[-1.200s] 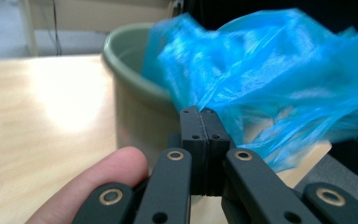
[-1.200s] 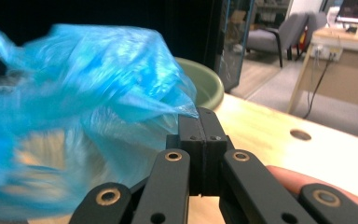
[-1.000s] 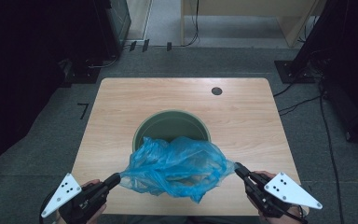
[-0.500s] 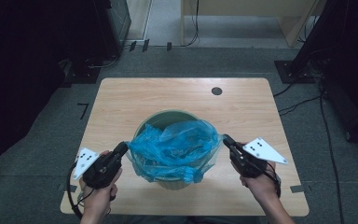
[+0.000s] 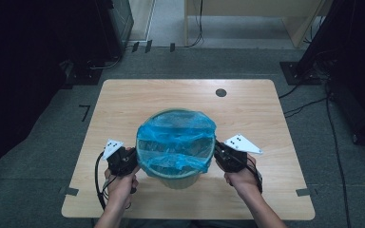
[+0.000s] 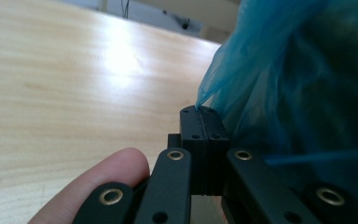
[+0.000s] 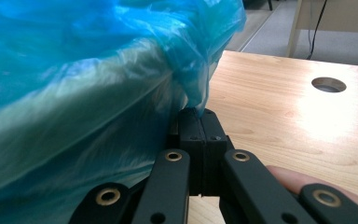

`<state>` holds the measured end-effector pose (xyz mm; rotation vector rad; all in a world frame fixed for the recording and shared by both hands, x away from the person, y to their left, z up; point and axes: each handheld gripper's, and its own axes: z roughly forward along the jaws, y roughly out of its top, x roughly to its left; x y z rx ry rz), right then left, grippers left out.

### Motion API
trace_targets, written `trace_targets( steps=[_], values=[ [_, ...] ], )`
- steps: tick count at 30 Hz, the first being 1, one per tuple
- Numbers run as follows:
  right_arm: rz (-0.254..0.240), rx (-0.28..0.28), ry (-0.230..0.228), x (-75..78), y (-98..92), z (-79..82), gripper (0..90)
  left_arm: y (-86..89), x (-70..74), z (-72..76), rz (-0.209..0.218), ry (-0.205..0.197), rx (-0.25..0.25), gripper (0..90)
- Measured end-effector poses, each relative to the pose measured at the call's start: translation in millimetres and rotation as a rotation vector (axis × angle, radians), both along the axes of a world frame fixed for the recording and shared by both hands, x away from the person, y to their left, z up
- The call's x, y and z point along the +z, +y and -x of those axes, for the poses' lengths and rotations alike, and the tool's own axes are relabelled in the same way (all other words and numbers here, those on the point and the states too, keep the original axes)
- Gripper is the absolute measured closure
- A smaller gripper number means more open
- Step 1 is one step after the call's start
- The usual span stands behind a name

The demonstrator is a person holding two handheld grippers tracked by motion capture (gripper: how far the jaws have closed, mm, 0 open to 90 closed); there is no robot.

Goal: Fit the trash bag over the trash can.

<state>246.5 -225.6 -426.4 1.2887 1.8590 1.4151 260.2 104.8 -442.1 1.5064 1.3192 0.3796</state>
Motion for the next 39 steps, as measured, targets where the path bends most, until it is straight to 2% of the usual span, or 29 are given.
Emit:
trace_targets(
  steps=[1,4,6,7,8,9,10,11,12,13,15,17,19,20,22,24,25,26,27,28,29,30,31,32,33,36,37,38,39],
  values=[
    [0.000,-0.002,-0.003,0.4,0.0,0.5,90.0,-1.0,-6.7,-2.8,-0.005,0.016,0.000,90.0],
    [-0.002,-0.008,-0.005,-0.4,0.2,0.9,90.0,-1.8,-11.3,-3.8,-0.012,0.017,-0.002,90.0],
    [-0.010,-0.013,-0.001,-6.0,0.0,-0.3,90.0,0.6,-5.4,-0.4,-0.021,-0.015,-0.026,90.0],
    [-0.010,-0.013,-0.001,-6.0,0.0,-0.3,90.0,0.6,-5.4,-0.4,-0.021,-0.015,-0.026,90.0],
    [0.026,-0.016,0.019,-13.0,2.5,-2.7,90.0,2.5,4.3,7.0,-0.024,-0.078,-0.031,90.0],
    [0.026,-0.016,0.019,-13.0,2.5,-2.7,90.0,2.5,4.3,7.0,-0.024,-0.078,-0.031,89.9],
    [0.043,-0.017,0.030,-18.7,4.2,-4.2,90.0,1.5,8.8,11.0,-0.045,-0.111,-0.027,89.9],
    [0.034,-0.017,0.066,-32.0,5.6,-8.0,90.0,0.3,11.9,13.8,-0.071,-0.137,-0.021,89.9],
    [0.014,-0.013,0.081,-36.9,5.1,-9.7,90.0,-1.5,13.4,15.6,-0.090,-0.149,-0.011,90.0],
    [-0.005,-0.009,0.089,-39.2,4.2,-10.7,90.0,-1.5,13.4,15.6,-0.090,-0.149,-0.011,90.0],
    [0.001,-0.011,0.100,-36.9,3.4,-11.0,90.0,0.3,8.6,12.6,-0.066,-0.127,-0.022,90.0],
    [0.010,-0.021,0.089,-30.0,2.8,-7.4,90.0,0.5,6.2,10.9,-0.071,-0.109,-0.027,90.0],
    [0.007,-0.020,0.052,-19.1,1.5,-2.0,90.0,-0.9,-10.0,3.4,-0.080,-0.031,-0.046,90.0],
    [0.007,-0.020,0.052,-19.1,1.5,-2.0,90.0,-0.9,-10.0,3.4,-0.080,-0.031,-0.046,90.0],
    [0.026,-0.029,-0.019,-4.3,0.2,4.0,90.0,0.1,-24.2,-2.7,-0.047,0.037,-0.060,90.0],
    [0.034,-0.031,-0.023,-3.2,0.7,4.5,90.0,-0.6,-22.1,-2.0,-0.059,0.037,-0.057,90.0],
    [0.028,-0.025,-0.020,-5.6,1.3,4.3,90.0,-1.6,-19.7,-0.1,-0.076,0.024,-0.052,90.0],
    [0.023,-0.021,-0.019,-9.3,1.7,3.4,90.0,-2.6,-16.9,2.5,-0.085,-0.006,-0.044,90.0],
    [0.026,-0.022,-0.009,-13.9,2.6,2.0,90.0,-2.1,-13.4,5.0,-0.080,-0.035,-0.041,90.0],
    [0.026,-0.022,-0.009,-13.9,2.6,2.0,90.0,-2.1,-13.4,5.0,-0.080,-0.035,-0.041,90.0],
    [0.028,-0.023,0.005,-19.5,3.4,0.4,90.0,-0.2,-9.3,7.3,-0.061,-0.056,-0.043,90.0],
    [0.023,-0.019,0.043,-32.8,4.8,-3.2,90.0,1.3,-5.2,9.2,-0.044,-0.077,-0.042,88.6],
    [0.019,-0.019,0.058,-39.1,5.3,-4.5,90.0,2.5,-1.3,11.0,-0.039,-0.098,-0.043,88.7],
    [0.016,-0.018,0.069,-43.5,5.6,-5.6,90.0,1.0,3.4,13.7,-0.061,-0.123,-0.040,89.2],
    [0.014,-0.017,0.073,-44.9,5.8,-6.2,90.0,-0.8,3.8,14.3,-0.086,-0.128,-0.037,89.9],
    [0.021,-0.023,0.075,-35.7,5.1,-3.9,90.0,-1.7,0.9,12.3,-0.103,-0.106,-0.040,90.0],
    [0.021,-0.023,0.075,-35.7,5.1,-3.9,90.0,-2.4,-3.3,9.7,-0.117,-0.082,-0.049,90.0],
    [0.025,-0.030,0.025,-25.3,4.5,1.5,90.0,-3.2,-16.9,3.2,-0.134,-0.036,-0.064,90.0],
    [0.031,-0.034,-0.006,-19.6,4.5,4.5,90.0,-3.4,-22.9,0.2,-0.124,-0.010,-0.067,90.0]
  ],
)
